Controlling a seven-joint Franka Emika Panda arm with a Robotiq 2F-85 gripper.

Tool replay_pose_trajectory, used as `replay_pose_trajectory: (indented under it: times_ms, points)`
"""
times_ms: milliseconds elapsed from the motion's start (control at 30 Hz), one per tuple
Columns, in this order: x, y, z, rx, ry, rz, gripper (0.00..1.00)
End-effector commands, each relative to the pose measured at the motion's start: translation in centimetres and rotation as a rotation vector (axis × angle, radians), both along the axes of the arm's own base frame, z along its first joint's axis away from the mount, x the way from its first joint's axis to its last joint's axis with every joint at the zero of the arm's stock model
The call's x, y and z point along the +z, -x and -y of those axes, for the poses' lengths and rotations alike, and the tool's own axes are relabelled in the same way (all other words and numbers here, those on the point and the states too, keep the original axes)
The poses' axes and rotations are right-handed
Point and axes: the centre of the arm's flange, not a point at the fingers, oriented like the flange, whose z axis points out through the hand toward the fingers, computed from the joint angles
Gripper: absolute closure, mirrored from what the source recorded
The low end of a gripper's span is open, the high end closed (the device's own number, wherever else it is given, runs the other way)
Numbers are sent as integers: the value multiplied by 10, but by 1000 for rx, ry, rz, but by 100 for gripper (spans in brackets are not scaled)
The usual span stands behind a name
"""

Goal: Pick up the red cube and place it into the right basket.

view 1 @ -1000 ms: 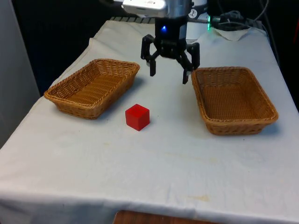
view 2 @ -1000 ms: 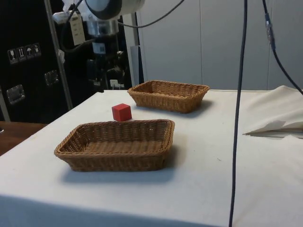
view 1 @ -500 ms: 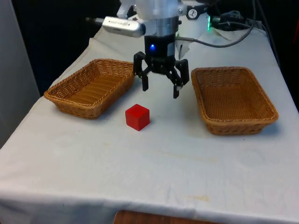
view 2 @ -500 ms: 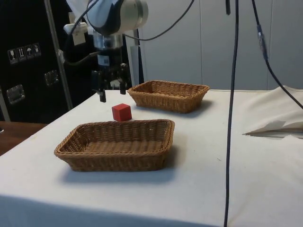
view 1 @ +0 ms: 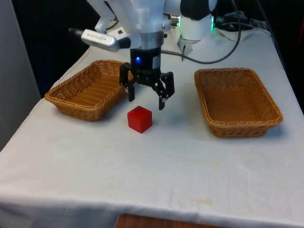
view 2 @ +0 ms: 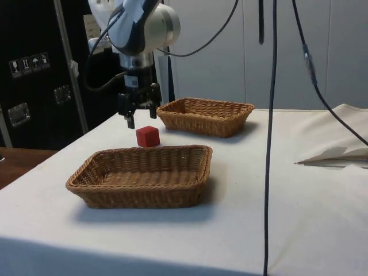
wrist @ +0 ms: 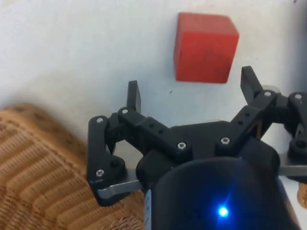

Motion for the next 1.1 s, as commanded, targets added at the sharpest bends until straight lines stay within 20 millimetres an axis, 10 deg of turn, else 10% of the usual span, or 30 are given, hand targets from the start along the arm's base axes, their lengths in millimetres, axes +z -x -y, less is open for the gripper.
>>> replay_pose_trajectory:
  times_ms: [0, 1067]
  points:
    - [-4, -2, 3, 2, -3, -1, 0]
    - [-48, -16, 29, -19, 76, -24, 0]
